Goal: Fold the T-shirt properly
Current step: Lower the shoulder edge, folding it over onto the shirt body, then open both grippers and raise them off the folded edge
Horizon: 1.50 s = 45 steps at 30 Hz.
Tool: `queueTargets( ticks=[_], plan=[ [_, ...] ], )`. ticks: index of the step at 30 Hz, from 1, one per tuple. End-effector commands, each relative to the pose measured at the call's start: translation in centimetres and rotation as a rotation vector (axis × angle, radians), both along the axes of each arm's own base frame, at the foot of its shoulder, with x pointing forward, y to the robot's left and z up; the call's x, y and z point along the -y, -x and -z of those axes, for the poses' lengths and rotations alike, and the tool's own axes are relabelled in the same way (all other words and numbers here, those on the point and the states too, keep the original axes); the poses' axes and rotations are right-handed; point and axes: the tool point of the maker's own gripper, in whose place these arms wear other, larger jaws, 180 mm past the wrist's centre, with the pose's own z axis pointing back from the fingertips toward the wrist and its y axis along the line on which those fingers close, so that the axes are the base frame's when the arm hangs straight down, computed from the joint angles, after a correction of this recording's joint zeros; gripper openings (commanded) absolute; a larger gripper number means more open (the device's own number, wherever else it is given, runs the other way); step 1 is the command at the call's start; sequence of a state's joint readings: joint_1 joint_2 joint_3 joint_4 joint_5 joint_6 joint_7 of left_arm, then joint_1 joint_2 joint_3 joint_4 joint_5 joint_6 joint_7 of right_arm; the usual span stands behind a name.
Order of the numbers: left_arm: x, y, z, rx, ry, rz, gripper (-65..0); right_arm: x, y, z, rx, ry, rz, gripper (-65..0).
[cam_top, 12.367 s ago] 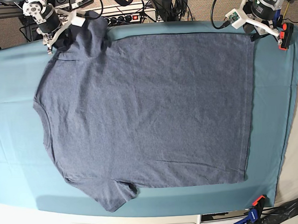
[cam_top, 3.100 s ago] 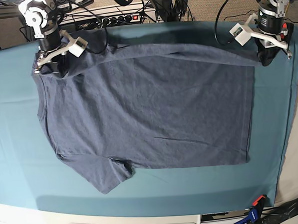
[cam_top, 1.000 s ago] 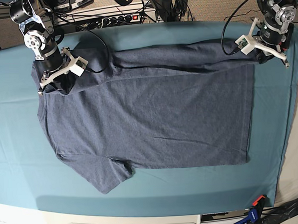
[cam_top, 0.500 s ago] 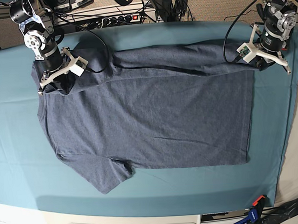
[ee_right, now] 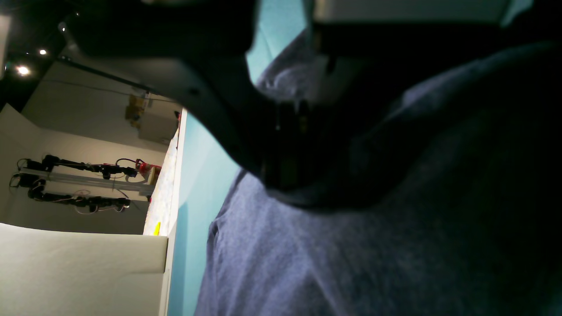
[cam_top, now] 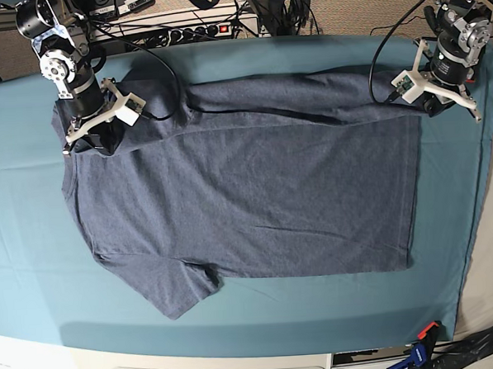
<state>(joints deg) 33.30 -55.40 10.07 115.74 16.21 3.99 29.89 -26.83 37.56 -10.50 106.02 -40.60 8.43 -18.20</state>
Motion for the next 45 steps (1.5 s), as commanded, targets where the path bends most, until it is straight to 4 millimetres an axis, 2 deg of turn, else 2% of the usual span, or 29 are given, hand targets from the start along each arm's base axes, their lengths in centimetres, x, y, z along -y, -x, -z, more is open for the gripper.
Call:
queueTargets(
  ticks=[1, 3, 4, 8, 10, 18, 21, 23, 28, 38, 45],
  plan=[
    [-0.1, -0.7, -1.0, 0.036, -0.011, 0.014, -65.0, 0.3, -0.7, -1.2, 0.045, 0.014, -0.005, -65.0],
    [-0.1, -0.7, -1.0, 0.036, -0.011, 0.014, -65.0, 0.3, -0.7, -1.2, 0.045, 0.014, -0.005, -65.0],
    [-0.1, -0.7, -1.0, 0.036, -0.011, 0.014, -62.2, 0.3, -0.7, -1.2, 0.045, 0.014, -0.005, -65.0],
    [-0.1, -0.7, -1.0, 0.036, -0.011, 0.014, -42.1, 0.3, -0.7, -1.2, 0.045, 0.014, -0.005, -65.0],
    [-0.1, -0.7, -1.0, 0.036, -0.011, 0.014, -38.1, 0.3, -0.7, -1.2, 0.045, 0.014, -0.005, -65.0],
    [-0.1, -0.7, -1.0, 0.036, -0.010, 0.014, -37.8, 0.3, -0.6, -1.1, 0.044, 0.009, 0.012, -65.0],
    [-0.1, -0.7, -1.0, 0.036, -0.010, 0.014, -37.8, 0.0, -0.5, -0.9, 0.044, -0.005, 0.019, -49.4],
    [-0.1, -0.7, -0.9, 0.036, -0.010, 0.013, -37.8, -0.1, -0.5, -0.9, 0.045, -0.007, 0.020, -44.9],
    [-0.1, -0.7, -0.9, 0.036, -0.010, 0.013, -37.8, 0.5, -1.2, -2.3, 0.132, -0.016, 0.059, -44.5],
    [-0.1, -0.6, -0.9, 0.035, -0.008, 0.011, -37.8, 1.0, -4.2, -5.4, 0.248, -0.076, 0.108, -44.5],
    [-0.1, -0.6, -0.9, 0.034, -0.010, 0.008, -37.8, 1.6, -4.7, -5.3, 0.237, -0.127, 0.158, -44.5]
  ],
)
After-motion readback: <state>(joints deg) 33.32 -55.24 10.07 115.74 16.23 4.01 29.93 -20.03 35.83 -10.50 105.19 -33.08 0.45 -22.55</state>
